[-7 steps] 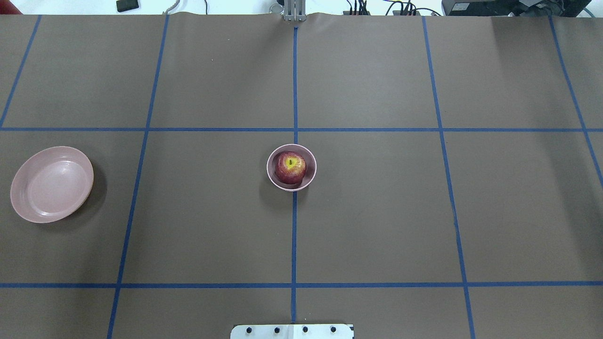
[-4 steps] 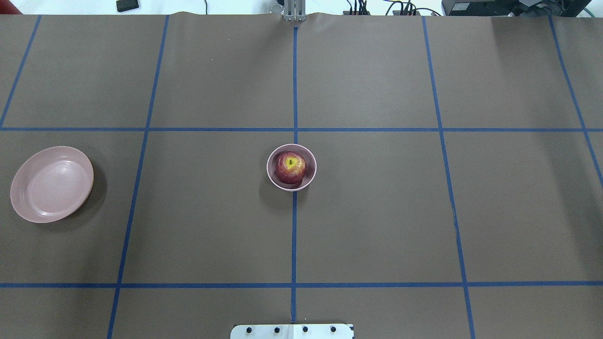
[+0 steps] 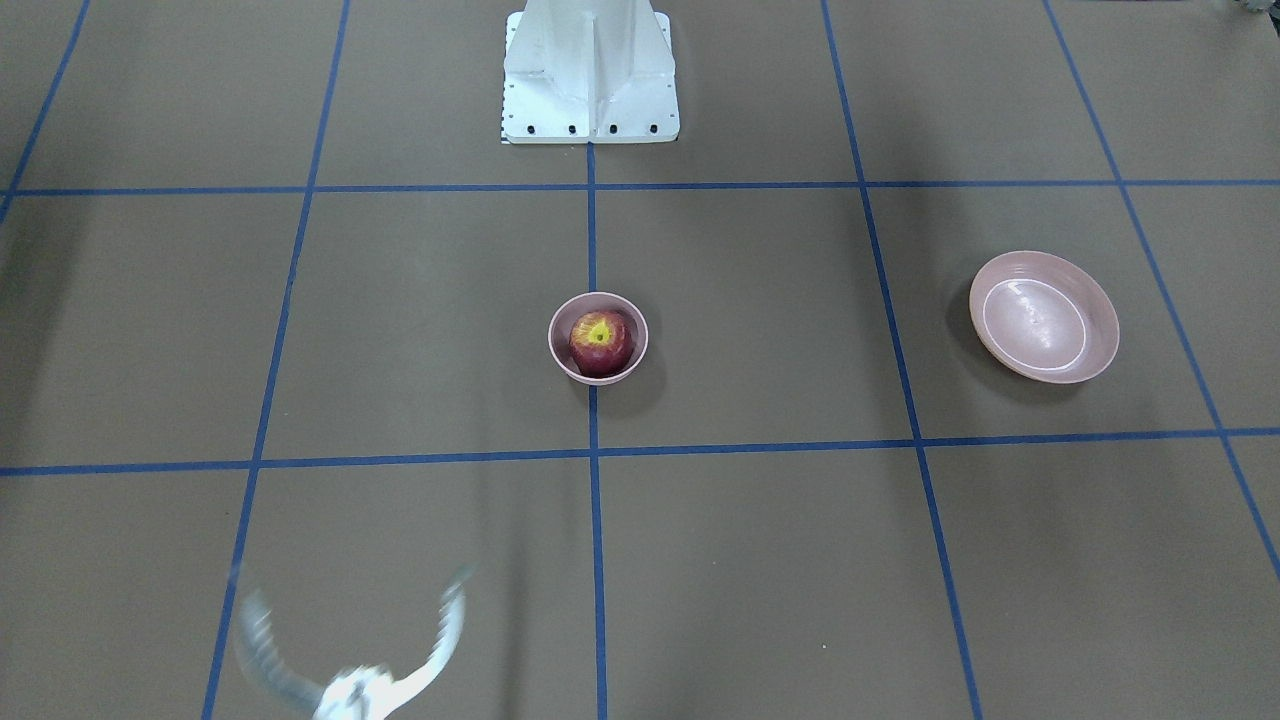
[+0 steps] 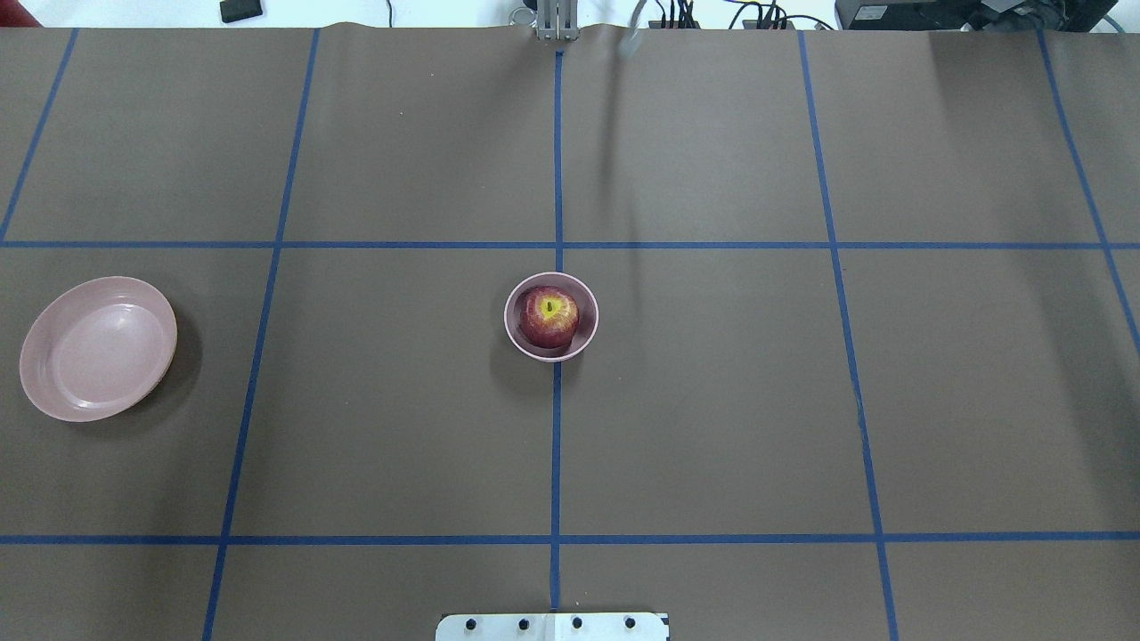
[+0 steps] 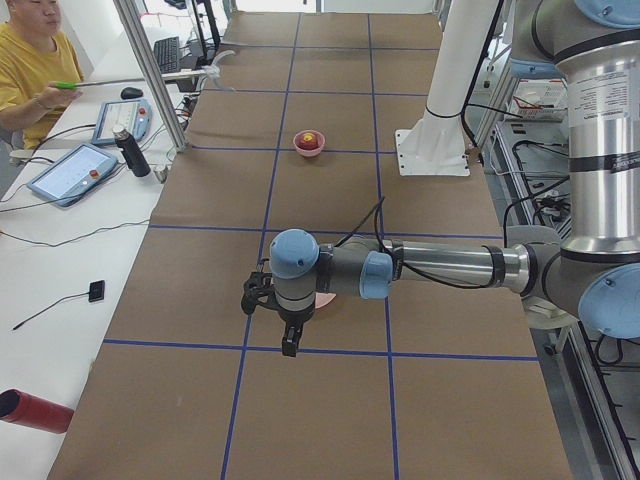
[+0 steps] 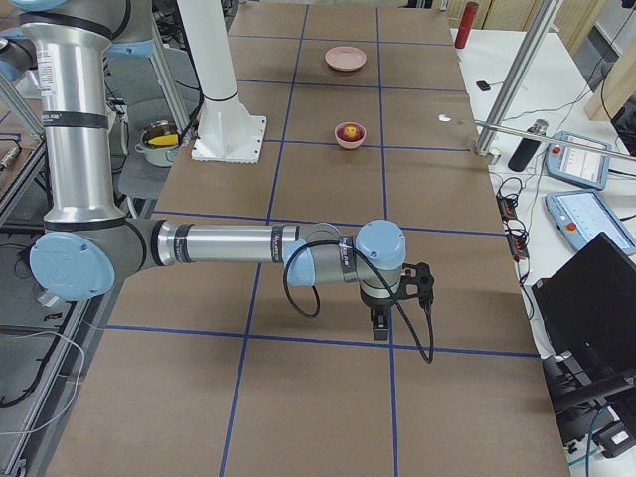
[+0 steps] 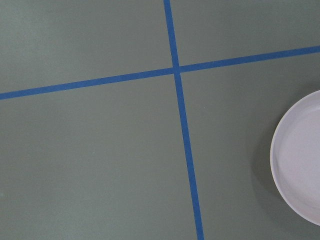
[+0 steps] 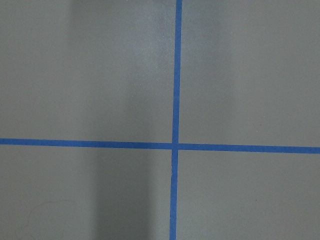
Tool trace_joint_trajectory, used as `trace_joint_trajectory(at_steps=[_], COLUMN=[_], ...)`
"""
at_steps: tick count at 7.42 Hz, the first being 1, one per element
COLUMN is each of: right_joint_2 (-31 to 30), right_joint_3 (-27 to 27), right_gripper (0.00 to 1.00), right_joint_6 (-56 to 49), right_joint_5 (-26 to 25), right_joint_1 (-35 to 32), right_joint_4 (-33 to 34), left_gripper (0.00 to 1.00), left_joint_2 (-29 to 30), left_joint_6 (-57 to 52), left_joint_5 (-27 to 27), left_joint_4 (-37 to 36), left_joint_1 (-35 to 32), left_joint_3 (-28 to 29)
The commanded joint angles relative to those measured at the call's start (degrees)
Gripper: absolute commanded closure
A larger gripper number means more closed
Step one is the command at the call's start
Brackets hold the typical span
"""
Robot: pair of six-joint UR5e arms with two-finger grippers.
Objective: Move apple from plate to bowl
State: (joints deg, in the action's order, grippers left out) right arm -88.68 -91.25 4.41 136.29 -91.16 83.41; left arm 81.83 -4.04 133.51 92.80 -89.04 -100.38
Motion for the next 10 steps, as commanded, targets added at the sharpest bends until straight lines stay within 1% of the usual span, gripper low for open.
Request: trace_joint_trajectory(at_steps=[1,10], right_joint_2=[0.0,0.0], right_joint_3=[0.1,0.1], right_gripper=[0.0,0.0], right_joint_6=[0.0,0.1], right_joint_5=[-0.1,-0.1], right_joint_1=[0.3,1.3], right_joint_4=[0.0,0.0], left_gripper=[0.02,0.02], left_joint_2=[0.0,0.0], left_joint_6=[0.0,0.0], left_joint_5=[0.0,0.0], left_joint_4=[0.0,0.0], left_joint_1=[-0.1,0.0], left_joint_3=[-0.1,-0.2])
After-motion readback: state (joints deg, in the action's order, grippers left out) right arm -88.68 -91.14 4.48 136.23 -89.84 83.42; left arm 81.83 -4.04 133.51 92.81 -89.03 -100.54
